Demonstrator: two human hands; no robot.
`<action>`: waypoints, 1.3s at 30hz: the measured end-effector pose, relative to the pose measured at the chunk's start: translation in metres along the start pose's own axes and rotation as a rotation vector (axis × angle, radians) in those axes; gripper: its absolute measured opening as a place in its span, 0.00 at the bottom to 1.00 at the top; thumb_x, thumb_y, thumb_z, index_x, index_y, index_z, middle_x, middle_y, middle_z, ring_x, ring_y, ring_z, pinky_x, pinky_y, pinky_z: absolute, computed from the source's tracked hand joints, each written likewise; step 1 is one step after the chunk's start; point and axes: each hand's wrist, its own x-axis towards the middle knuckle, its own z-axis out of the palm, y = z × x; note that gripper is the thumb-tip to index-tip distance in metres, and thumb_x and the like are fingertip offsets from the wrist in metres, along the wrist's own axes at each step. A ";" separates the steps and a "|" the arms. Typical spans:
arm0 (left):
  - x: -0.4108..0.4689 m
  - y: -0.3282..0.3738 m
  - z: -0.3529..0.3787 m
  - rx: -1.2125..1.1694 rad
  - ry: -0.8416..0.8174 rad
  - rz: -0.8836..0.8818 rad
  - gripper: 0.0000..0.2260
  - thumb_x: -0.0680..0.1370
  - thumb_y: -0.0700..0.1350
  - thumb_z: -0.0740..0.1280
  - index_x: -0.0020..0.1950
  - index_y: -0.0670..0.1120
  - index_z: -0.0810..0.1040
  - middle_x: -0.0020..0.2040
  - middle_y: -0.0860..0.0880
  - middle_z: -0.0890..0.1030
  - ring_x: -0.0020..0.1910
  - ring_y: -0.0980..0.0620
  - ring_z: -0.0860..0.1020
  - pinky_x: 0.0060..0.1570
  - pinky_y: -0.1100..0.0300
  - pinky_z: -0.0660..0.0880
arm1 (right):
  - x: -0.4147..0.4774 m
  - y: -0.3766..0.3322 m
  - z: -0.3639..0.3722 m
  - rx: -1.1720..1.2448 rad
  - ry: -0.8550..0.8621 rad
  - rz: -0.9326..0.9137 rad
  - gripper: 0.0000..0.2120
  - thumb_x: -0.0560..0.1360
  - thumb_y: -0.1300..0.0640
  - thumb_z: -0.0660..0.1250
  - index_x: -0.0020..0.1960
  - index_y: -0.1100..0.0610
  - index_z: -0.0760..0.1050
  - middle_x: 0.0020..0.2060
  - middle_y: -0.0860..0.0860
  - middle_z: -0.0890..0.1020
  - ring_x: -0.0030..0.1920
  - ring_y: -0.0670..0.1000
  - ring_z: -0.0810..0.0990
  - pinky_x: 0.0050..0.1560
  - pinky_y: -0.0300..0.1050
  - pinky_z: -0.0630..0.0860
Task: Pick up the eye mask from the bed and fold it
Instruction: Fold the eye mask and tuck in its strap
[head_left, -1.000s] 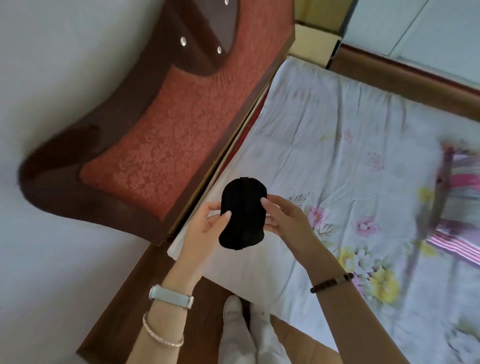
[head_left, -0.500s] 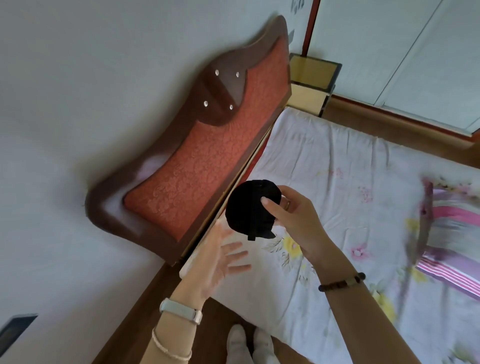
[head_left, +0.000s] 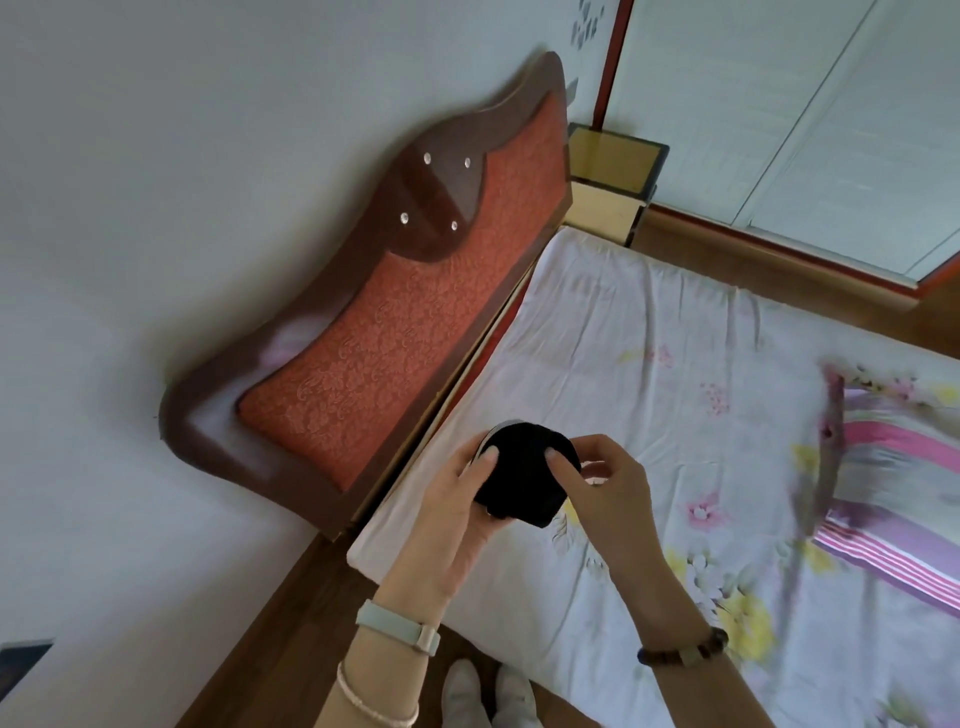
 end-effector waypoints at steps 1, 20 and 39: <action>0.001 0.000 0.000 0.039 0.012 -0.001 0.18 0.78 0.41 0.67 0.69 0.43 0.75 0.68 0.38 0.78 0.67 0.38 0.77 0.58 0.44 0.79 | 0.001 0.003 -0.002 0.018 0.001 0.009 0.03 0.75 0.55 0.73 0.44 0.49 0.80 0.44 0.46 0.85 0.47 0.45 0.82 0.42 0.36 0.73; 0.004 -0.011 0.000 0.458 -0.036 -0.077 0.17 0.72 0.43 0.77 0.60 0.49 0.83 0.57 0.49 0.87 0.58 0.51 0.84 0.55 0.55 0.81 | 0.010 0.010 -0.032 0.240 -0.084 -0.038 0.09 0.74 0.64 0.74 0.46 0.49 0.84 0.35 0.44 0.87 0.35 0.41 0.84 0.37 0.31 0.78; 0.007 -0.028 0.023 0.251 0.156 0.073 0.18 0.73 0.40 0.74 0.63 0.45 0.80 0.54 0.46 0.87 0.56 0.45 0.85 0.55 0.50 0.81 | -0.002 0.035 -0.031 0.192 -0.216 -0.029 0.23 0.68 0.60 0.81 0.58 0.46 0.76 0.42 0.61 0.84 0.39 0.54 0.84 0.48 0.43 0.83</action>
